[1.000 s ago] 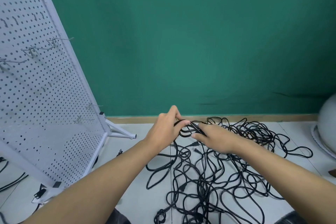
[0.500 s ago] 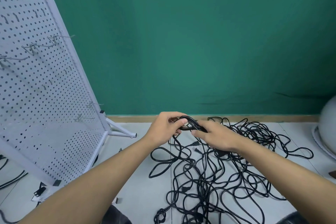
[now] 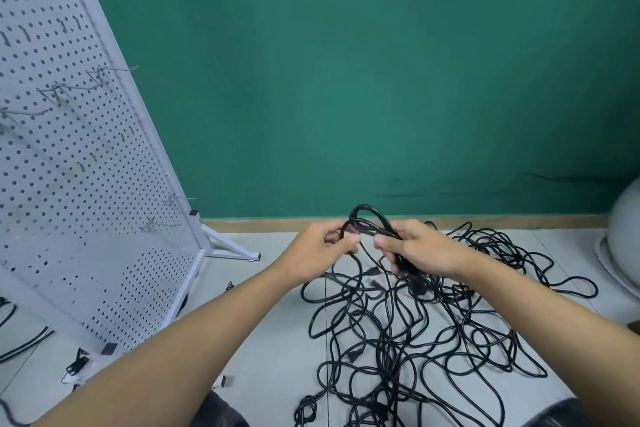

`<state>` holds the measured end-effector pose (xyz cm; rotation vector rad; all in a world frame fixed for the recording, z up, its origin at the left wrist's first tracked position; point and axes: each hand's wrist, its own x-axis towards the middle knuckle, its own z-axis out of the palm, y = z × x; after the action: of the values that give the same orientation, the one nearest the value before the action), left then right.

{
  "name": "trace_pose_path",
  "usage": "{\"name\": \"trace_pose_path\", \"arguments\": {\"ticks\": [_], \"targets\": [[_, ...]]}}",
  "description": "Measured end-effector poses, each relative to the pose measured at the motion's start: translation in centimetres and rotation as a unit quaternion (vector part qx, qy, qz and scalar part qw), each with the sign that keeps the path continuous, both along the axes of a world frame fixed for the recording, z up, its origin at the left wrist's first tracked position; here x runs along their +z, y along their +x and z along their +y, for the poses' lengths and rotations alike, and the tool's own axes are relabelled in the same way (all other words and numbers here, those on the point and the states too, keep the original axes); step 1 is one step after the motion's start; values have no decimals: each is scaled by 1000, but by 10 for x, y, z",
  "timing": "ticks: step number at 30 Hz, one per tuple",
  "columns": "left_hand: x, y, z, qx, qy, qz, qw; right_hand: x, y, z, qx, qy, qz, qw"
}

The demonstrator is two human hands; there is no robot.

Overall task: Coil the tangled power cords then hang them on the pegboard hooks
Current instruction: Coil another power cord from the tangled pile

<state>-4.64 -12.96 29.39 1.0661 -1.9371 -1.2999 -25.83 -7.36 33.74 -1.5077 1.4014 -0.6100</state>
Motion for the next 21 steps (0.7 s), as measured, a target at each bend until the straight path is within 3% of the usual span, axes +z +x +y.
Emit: {"name": "trace_pose_path", "arguments": {"ticks": [4, 8, 15, 19, 21], "targets": [[-5, 2, 2, -3, 71, -15, 997, -4, -3, -1, -3, -18, -23, 1000], [4, -2, 3, 50, 126, 95, 986, -16, -3, -5, -41, -54, -28, 997], [18, -11, 2, 110, 157, 201, 961, -25, 2, -7, -36, -66, -11, 997], [19, -15, 3, 132, 169, 211, 954, -25, 12, -6, -25, -49, -53, 997], [17, -18, 4, 137, 167, 198, 956, -24, 12, -6, -30, -64, -10, 997]]}}
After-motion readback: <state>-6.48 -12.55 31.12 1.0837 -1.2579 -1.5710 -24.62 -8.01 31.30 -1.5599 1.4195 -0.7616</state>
